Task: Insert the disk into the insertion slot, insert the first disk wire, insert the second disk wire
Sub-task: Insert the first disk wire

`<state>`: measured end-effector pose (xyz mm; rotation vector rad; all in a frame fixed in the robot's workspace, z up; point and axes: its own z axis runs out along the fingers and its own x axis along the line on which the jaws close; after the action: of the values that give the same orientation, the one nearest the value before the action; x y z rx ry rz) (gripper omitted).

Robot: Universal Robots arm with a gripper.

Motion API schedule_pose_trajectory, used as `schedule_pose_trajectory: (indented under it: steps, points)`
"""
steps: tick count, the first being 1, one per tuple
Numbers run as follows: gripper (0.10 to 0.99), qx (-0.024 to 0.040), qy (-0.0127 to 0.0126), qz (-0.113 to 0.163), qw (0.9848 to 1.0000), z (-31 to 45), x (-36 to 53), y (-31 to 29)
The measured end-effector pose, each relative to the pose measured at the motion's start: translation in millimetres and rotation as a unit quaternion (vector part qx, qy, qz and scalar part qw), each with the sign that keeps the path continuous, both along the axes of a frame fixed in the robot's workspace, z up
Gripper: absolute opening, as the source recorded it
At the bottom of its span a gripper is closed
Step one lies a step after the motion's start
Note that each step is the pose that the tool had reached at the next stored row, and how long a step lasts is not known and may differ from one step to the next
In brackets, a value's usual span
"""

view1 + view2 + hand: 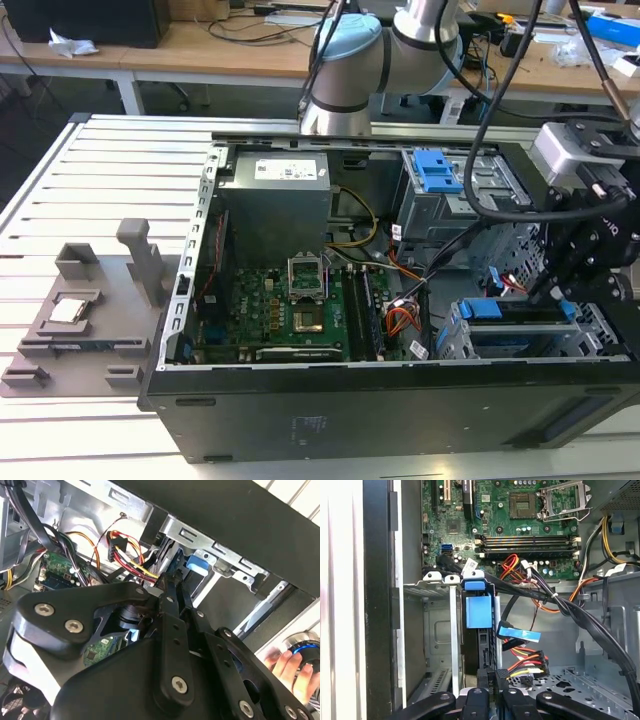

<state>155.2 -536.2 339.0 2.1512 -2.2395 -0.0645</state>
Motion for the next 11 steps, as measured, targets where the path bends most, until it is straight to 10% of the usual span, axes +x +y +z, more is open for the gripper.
schedule_pose_trajectory:
  steps: [11]
  points:
    - [0.247,-0.0003,-0.0001,0.000,1.0000,-5.1,-0.1,-0.3]
